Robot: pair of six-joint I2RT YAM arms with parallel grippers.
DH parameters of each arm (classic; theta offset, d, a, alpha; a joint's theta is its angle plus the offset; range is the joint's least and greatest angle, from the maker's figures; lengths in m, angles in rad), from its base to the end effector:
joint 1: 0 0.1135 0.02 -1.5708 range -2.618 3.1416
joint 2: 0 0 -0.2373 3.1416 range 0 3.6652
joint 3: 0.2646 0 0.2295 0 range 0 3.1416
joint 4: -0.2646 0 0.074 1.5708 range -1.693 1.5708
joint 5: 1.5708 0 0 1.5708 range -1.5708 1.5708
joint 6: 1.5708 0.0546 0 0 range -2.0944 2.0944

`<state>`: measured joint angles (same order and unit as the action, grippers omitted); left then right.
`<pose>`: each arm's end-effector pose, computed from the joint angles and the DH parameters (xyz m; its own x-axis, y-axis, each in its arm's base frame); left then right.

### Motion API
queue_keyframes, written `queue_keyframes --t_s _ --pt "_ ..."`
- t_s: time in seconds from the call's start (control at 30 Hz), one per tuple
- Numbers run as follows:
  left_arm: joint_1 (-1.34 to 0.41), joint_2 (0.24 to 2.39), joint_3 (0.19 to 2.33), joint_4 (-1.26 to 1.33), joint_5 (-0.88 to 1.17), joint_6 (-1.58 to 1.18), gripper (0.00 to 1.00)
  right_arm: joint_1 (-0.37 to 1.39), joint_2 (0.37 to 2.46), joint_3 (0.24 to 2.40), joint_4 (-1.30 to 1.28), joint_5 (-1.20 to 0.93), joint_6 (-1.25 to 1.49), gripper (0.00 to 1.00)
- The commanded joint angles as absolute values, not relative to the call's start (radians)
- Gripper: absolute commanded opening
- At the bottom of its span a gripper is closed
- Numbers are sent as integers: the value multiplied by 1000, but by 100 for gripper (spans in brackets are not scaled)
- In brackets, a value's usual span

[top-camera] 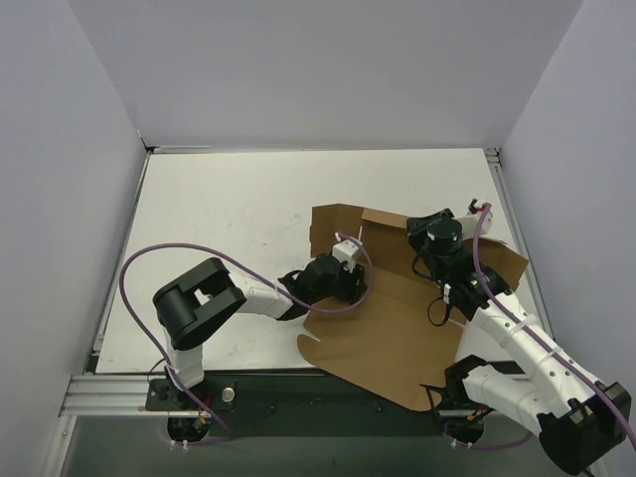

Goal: Fold the paper box

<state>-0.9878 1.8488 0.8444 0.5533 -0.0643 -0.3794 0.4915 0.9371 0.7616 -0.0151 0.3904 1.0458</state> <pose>0.2068 -0.3072 0.1310 -0.5197 0.1167 -0.8463 0.6554 0.6899 -0.3073 0.2129 0.0904 0.3016 -0.1763 0.8133 -0.5545 0.0909 0.5744 0.8135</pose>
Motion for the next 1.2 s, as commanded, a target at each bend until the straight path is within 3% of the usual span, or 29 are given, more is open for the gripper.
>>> queue_keyframes --t_s 0.0,0.63,0.83,1.17 --pt "-1029 1881 894 686 -8 -377 57 505 948 769 -37 354 1011 0" --pt "-1032 1938 870 738 55 -439 59 506 916 752 -52 382 1014 0" --pt "-942 1676 721 732 64 -457 68 508 922 726 -12 365 983 0" --pt "-657 1186 540 421 138 -466 69 566 1077 725 342 253 832 0"
